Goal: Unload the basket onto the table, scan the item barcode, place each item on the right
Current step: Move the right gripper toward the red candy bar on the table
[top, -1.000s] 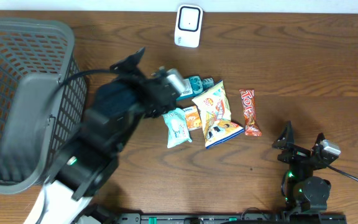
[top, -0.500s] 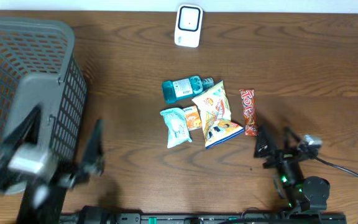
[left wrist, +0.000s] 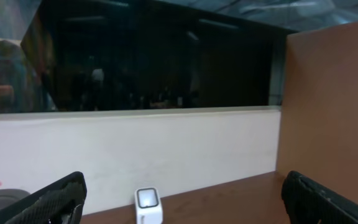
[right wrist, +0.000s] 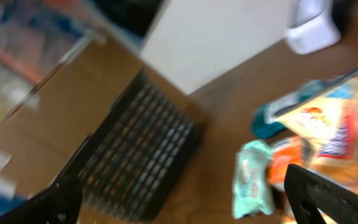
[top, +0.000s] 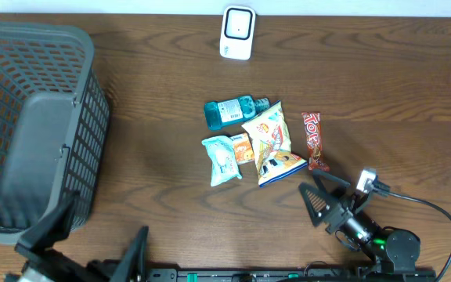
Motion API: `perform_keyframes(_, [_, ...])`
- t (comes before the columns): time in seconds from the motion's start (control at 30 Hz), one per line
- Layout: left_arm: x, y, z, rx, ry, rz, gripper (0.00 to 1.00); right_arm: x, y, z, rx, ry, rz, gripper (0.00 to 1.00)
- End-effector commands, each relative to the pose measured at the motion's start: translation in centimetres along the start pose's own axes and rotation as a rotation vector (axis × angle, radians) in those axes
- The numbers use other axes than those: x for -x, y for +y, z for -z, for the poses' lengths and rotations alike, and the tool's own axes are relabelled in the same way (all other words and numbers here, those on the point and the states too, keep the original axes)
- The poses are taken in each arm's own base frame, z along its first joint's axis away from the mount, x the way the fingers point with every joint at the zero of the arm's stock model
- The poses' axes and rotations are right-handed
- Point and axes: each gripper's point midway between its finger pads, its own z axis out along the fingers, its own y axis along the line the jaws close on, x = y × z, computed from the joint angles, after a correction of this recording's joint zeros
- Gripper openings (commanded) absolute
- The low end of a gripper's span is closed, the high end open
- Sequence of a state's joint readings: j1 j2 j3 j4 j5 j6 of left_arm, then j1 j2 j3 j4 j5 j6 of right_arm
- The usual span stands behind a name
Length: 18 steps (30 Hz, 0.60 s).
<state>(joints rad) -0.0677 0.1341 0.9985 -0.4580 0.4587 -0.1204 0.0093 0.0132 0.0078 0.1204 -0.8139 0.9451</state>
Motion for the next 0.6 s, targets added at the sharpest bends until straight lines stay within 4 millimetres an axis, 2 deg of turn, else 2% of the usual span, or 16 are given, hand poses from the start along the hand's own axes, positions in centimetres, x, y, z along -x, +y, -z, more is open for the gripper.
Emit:
perform_keyframes(0.0, [0.1,-1.4,1.6,-0.056,-0.034,0.001,0.98,-2.2,0.7,0.2,0.057,0.119,0.048,0.99])
perform_keyframes(0.1, [-0.1,-2.1,2.8,-0.087,-0.042,0.007,0.98,-3.0,-0.8,0.2,-0.001,0.144,0.016,0.99])
perform_keyframes(0.17, [-0.2,-2.4,3.5,-0.1,-0.044,0.009,0.98,-3.0,-1.1,0.1,-0.018,0.152,0.017,0.99])
perform_keyframes(0.33, [-0.8,-2.2,3.4,-0.093,-0.027,0.016,0.98,-1.0,-1.8,-0.3,-0.134,0.128,0.052,0.99])
perform_keyframes(0.5, [-1.2,-1.9,3.2,-0.08,-0.013,0.016,0.98,1.4,-4.9,0.8,-0.509,0.219,0.083,0.99])
perform_keyframes(0.57, [-1.0,-1.0,3.2,-0.025,-0.026,-0.001,0.98,2.6,-5.7,1.3,-0.655,0.27,0.099,0.99])
